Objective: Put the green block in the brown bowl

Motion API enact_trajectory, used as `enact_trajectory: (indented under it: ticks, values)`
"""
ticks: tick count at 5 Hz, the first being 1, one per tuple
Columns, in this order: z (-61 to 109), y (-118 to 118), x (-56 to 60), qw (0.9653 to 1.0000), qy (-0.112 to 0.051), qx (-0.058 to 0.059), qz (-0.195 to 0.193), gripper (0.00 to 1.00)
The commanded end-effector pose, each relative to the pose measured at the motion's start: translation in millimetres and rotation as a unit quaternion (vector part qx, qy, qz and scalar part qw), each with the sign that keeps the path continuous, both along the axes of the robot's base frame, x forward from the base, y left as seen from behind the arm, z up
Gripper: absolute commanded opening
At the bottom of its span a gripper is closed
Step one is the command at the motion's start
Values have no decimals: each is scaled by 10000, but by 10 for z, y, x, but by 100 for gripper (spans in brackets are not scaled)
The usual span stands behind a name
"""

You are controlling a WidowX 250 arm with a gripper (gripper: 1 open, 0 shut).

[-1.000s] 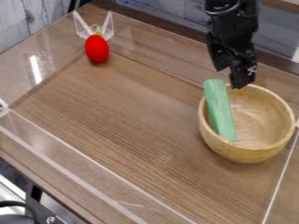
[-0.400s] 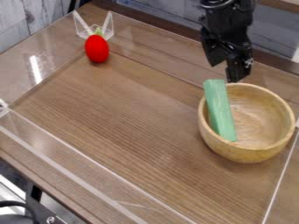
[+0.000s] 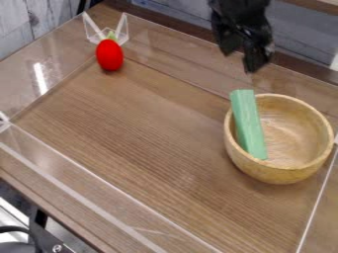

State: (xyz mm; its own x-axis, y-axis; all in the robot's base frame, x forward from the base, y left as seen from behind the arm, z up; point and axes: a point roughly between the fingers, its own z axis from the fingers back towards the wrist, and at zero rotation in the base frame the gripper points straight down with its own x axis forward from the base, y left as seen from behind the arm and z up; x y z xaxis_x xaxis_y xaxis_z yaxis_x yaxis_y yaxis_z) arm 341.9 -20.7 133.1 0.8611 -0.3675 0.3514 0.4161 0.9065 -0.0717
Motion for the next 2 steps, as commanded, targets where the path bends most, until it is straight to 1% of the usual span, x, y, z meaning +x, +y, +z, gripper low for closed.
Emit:
enact_trajectory:
  ticks: [1,2]
  values:
    - [200,116,-28,9993,-287,1,227,100]
    - [142,110,-48,9995,-238,-30,219,100]
